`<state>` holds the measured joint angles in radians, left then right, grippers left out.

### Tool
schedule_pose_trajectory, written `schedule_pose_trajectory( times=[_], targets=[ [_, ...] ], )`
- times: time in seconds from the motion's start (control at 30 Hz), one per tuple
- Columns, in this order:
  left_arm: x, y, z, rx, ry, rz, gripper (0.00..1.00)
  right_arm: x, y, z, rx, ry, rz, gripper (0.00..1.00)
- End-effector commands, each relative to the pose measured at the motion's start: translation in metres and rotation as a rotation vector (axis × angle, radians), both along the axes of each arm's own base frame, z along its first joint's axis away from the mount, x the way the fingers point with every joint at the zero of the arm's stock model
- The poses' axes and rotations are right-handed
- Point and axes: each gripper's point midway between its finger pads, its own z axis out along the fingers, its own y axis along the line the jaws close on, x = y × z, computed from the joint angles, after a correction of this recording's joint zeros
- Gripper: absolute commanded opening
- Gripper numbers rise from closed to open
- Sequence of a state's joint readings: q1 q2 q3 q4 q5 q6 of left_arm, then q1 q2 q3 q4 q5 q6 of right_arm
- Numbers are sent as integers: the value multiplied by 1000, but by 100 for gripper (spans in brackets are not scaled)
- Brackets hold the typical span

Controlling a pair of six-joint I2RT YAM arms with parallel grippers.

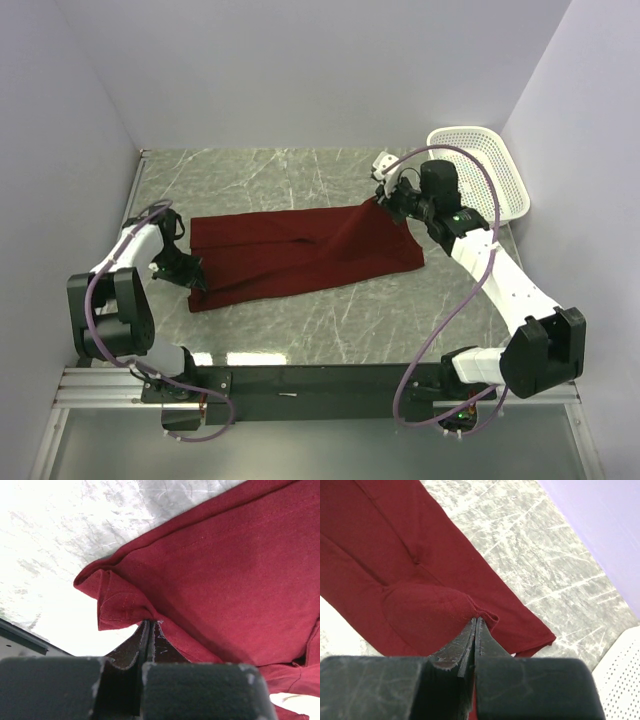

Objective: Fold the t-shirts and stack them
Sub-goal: Fold the tshirt

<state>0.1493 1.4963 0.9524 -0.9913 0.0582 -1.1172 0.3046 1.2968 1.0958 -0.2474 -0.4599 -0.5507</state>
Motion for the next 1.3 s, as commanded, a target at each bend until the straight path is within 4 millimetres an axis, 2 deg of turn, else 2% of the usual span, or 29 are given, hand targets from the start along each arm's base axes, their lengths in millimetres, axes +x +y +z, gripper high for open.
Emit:
schedule_pose_trajectory(
  times=[0.0, 0.2, 0.53, 0.87, 1.27],
  targets=[
    [12, 7, 5, 25, -27, -21, 0, 13, -5, 34, 36, -96, -34, 0],
    [19, 9, 6, 32, -26, -36, 0, 17, -13, 32, 34, -91, -64, 0],
    [31, 11, 9, 31, -39, -64, 0, 35, -9, 3, 52, -6, -78, 0],
    [38, 11, 10, 26, -40, -78, 0, 45, -12, -11, 39, 26, -103, 0],
    [43, 12, 9, 25, -39, -86, 0, 50, -30, 3, 54, -8, -157, 0]
  ],
)
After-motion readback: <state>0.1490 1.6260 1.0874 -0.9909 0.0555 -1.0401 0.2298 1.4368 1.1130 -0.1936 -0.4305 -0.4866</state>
